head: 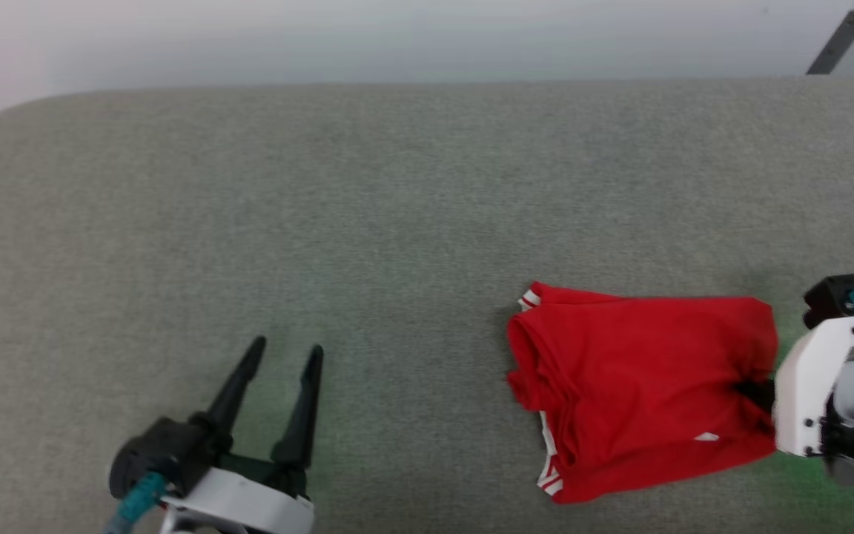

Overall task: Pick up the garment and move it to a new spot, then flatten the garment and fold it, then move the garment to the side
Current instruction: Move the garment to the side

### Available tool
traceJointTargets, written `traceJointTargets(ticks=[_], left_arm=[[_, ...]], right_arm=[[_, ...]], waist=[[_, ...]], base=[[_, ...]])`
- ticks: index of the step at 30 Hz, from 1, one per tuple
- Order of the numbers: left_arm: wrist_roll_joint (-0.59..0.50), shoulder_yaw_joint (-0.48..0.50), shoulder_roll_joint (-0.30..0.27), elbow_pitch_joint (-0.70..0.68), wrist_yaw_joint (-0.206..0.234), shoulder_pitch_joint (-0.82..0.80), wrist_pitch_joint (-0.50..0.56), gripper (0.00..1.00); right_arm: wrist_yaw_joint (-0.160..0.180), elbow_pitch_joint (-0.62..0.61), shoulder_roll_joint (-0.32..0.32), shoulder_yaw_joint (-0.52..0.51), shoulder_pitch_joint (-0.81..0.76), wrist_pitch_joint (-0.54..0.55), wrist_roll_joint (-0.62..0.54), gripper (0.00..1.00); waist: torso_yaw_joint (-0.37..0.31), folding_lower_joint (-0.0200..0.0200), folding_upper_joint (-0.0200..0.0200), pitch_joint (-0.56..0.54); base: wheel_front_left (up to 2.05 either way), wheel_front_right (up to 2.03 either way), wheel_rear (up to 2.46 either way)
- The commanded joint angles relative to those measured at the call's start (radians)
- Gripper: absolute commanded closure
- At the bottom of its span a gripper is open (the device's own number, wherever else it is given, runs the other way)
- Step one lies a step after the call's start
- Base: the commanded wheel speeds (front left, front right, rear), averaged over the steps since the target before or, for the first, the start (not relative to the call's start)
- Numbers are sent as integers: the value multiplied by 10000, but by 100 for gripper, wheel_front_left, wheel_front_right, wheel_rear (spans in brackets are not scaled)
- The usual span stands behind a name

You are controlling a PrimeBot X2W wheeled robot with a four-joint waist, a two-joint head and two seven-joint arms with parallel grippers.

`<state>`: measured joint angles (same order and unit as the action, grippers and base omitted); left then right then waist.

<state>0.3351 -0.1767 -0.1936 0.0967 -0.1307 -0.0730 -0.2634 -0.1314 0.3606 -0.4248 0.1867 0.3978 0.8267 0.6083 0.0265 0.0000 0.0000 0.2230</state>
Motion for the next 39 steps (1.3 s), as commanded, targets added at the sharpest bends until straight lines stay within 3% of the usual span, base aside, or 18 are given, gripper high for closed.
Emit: traceJointTargets(ticks=[1, 6, 15, 21, 27, 39], left_arm=[[9, 82, -86, -65, 8, -192, -6, 0], [-87, 370, -106, -161, 7, -223, -5, 0], [-614, 503, -273, -813, 8, -644, -5, 0], [-778, -128, -866, -815, 10, -1535, -5, 0], [-746, -975, -1492, -691, 10, -2771, -2, 0], [-681, -1462, -2206, -997, 10, -4175, -2, 0]], right_arm=[[14, 300, 295, 194, -135, -308, 53, 100], [25, 290, 101, 56, -90, -1541, 234, 100], [13, 425, -75, -683, 464, -3599, 374, 100], [14, 1165, -283, -975, 1051, -4819, -58, 100], [13, 2404, -741, -1565, 2020, -5850, -552, 100], [14, 4904, -1252, -2090, 4294, -7455, -1929, 100]], waist=[[-285, 0, 0, 69], [-1079, 0, 0, -15], [-3199, 0, 0, 250], [-4085, 0, 0, 810], [-4225, 0, 0, 1323], [-3719, 0, 0, 2204]], base=[[0, 0, 0], [0, 0, 0], [0, 0, 0], [0, 0, 0], [0, 0, 0], [0, 0, 0]])
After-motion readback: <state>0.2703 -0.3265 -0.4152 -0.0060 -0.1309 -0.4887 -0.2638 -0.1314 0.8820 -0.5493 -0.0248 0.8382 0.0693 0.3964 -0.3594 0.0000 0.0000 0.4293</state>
